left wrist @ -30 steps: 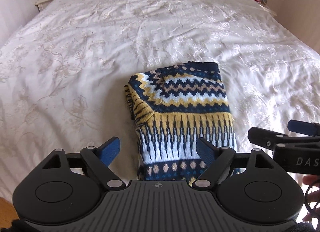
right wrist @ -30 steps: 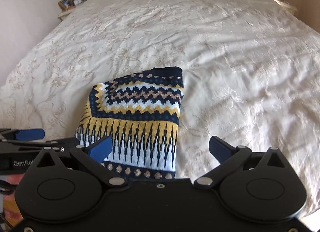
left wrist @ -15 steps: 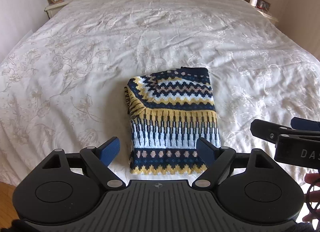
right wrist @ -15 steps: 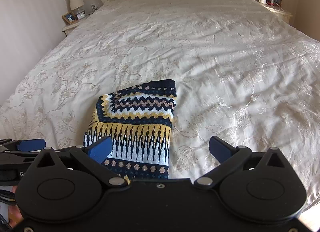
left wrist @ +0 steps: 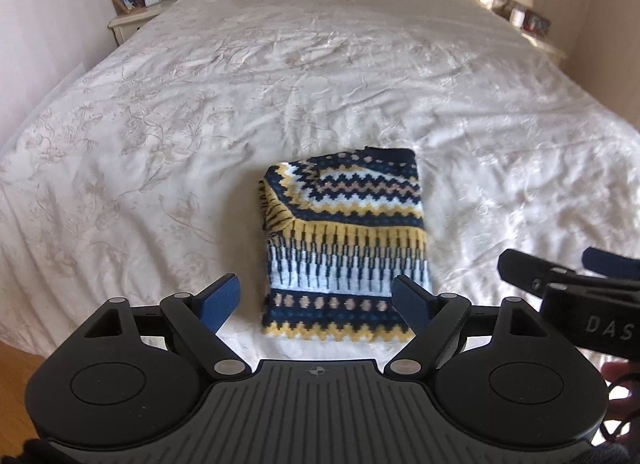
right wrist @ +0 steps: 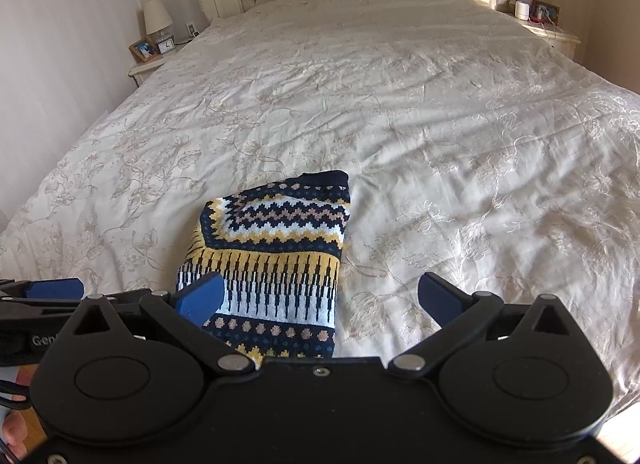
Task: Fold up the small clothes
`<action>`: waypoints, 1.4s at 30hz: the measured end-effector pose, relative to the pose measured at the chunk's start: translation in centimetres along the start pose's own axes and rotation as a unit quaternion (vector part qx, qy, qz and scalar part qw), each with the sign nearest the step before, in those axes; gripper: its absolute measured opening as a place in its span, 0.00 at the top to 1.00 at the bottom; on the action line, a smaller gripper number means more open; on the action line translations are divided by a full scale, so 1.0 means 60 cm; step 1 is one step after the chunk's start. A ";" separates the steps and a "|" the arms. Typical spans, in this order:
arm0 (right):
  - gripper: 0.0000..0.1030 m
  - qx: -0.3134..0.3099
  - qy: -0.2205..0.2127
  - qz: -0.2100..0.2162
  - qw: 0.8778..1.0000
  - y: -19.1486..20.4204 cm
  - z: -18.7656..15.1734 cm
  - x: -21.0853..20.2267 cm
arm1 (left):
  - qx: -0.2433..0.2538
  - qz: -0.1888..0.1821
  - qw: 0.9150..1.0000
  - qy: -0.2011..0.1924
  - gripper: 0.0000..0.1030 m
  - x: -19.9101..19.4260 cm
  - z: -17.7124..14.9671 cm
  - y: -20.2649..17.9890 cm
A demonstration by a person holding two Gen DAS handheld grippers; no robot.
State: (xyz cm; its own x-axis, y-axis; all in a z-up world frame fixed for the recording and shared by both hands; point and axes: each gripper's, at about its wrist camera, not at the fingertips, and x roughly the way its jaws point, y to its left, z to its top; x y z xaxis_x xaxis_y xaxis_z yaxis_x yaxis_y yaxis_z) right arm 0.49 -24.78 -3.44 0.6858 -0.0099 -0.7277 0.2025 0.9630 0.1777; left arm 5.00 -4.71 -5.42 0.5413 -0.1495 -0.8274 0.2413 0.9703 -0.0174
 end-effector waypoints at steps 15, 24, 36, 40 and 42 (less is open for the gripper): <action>0.00 -0.003 -0.011 -0.010 1.000 0.010 -0.009 -0.022 | -0.008 0.001 1.000 -0.017 0.20 -0.022 -0.012 0.002; 0.00 0.003 -0.017 -0.023 1.000 0.004 -0.016 -0.035 | -0.013 -0.001 1.000 -0.017 0.20 -0.027 -0.022 0.006; 0.00 0.008 -0.016 -0.034 0.999 -0.005 -0.022 -0.041 | -0.012 0.010 0.999 -0.029 0.20 -0.040 -0.026 0.005; 0.00 0.006 -0.015 -0.037 0.999 -0.006 -0.024 -0.041 | -0.014 0.012 0.999 -0.028 0.20 -0.039 -0.025 0.009; 0.00 0.005 -0.015 -0.039 0.999 -0.008 -0.024 -0.041 | -0.016 0.014 0.999 -0.028 0.20 -0.039 -0.025 0.010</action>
State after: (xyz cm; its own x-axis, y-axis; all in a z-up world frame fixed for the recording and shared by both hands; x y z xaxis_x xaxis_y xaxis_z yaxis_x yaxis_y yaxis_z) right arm -2.29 -24.83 -2.69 0.6883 -0.0927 -0.7195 0.2623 0.9565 0.1276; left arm 2.69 -3.49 -4.35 0.5912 -0.1320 -0.7957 0.2005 0.9796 -0.0136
